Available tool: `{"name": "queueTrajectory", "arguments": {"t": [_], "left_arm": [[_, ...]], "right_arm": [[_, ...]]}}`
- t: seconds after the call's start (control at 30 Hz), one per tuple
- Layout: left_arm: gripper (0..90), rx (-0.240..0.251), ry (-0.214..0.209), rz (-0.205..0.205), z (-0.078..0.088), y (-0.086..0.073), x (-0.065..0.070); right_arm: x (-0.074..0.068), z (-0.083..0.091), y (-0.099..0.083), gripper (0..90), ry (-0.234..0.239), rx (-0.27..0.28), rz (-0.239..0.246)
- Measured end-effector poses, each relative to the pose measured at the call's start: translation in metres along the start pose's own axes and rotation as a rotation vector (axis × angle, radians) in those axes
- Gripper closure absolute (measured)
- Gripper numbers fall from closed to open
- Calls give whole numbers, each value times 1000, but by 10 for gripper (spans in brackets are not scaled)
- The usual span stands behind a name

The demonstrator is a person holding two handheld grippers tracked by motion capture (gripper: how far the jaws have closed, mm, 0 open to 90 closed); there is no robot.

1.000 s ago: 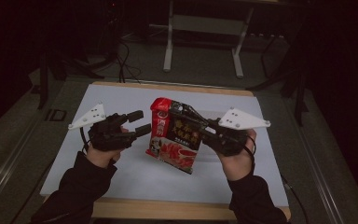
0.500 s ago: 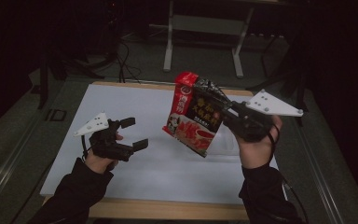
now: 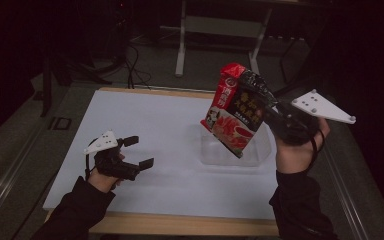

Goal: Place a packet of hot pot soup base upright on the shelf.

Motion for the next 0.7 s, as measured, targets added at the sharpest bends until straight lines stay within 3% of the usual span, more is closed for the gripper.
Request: {"name": "queueTrajectory", "arguments": {"t": [0.17,0.23,0.4,0.5,0.7], "left_arm": [[0,-24,49,-60,-2,-15,-3],[1,-23,51,-70,-3,-18,-3],[1,21,79,-139,-6,-31,-4],[1,21,67,-155,-7,-32,-4],[2,22,52,-140,-9,-36,-5]], "right_arm": [[17,3,-8,767,-83,-16,-4],[21,4,-10,767,-97,-19,-8],[37,10,-23,768,-206,-36,2],[43,10,-30,767,-242,-53,7],[58,8,-51,767,-302,-89,-16]]}}
Point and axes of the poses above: each handheld gripper's, and its own axes: z roughly backward along the jaws, y roughly out of its top, x roughly to its right, the point moved 4 cm from there along -z, roughly forward along the jaws, and after that the axes turned 6 degrees about z, right-handed, at the moved point
